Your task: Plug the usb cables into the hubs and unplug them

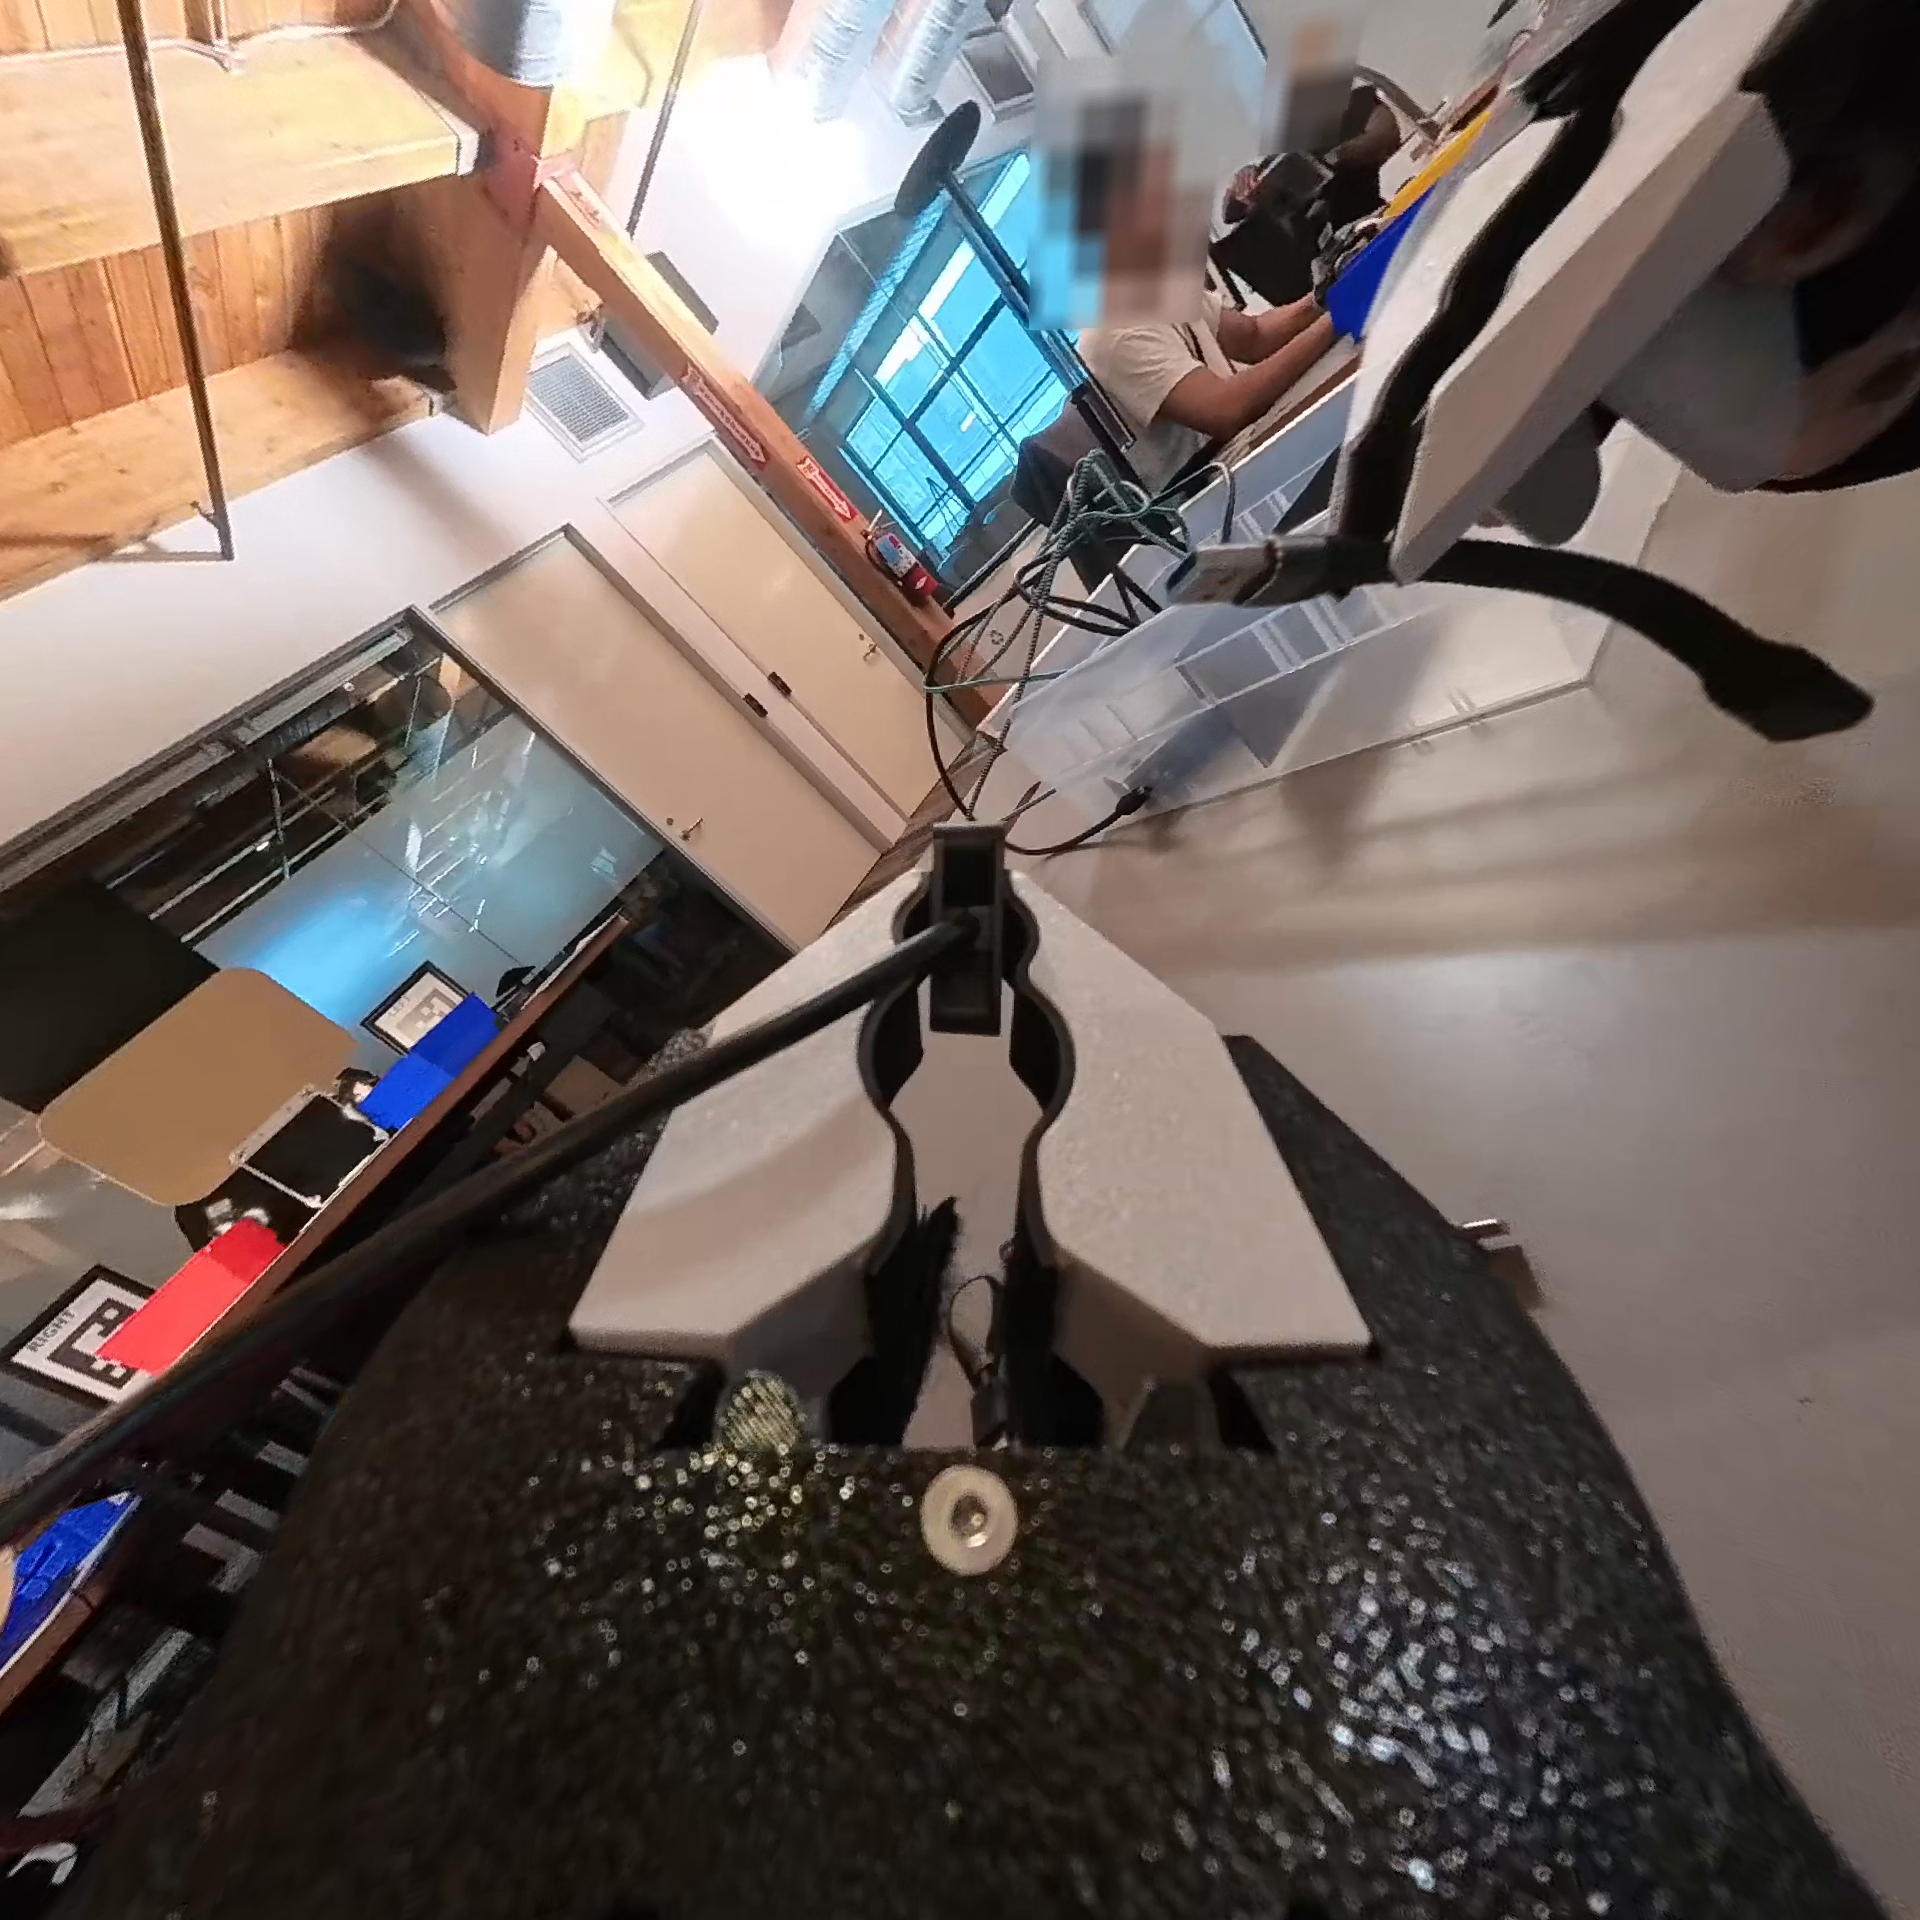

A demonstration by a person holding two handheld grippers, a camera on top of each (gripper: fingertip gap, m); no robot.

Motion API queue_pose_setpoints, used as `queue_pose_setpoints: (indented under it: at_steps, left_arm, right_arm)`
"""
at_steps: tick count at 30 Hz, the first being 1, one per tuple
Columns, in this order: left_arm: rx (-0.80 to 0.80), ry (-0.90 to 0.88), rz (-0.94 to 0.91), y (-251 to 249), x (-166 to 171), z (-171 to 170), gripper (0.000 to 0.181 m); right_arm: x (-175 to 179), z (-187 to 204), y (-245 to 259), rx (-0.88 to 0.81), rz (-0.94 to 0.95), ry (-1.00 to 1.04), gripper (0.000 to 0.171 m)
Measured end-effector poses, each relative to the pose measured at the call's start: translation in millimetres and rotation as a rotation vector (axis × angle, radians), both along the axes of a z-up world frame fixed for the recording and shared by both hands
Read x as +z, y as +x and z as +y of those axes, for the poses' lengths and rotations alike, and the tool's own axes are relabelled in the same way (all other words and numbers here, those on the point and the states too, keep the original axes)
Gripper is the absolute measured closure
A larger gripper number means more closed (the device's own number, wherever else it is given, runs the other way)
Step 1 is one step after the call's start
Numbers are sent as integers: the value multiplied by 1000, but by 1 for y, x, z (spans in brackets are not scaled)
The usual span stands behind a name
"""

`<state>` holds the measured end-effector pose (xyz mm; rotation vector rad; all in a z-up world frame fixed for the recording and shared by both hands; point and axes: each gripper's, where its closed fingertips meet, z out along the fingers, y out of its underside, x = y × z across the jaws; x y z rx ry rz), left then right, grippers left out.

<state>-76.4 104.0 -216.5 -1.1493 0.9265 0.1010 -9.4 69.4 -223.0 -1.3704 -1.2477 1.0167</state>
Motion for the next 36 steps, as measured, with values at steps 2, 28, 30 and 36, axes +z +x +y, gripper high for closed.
queue_pose_setpoints:
  at_steps: [2, 28, 30, 36]
  left_arm:
    - [-5, -3, 4, 1, -1, 0, 173]
    - [-23, 100, 547, 35, -65, -5, 173]
    - [-27, 104, 569, 36, -68, -6, 173]
    - [-45, 108, 605, 41, -75, -8, 173]
  right_arm:
    - [1, 0, -1, -1, -3, 4, 163]
    - [-59, 17, -3, 33, -542, -242, 163]
    - [-62, 16, -2, 48, -580, -257, 163]
    - [-68, 13, 2, 83, -643, -259, 163]
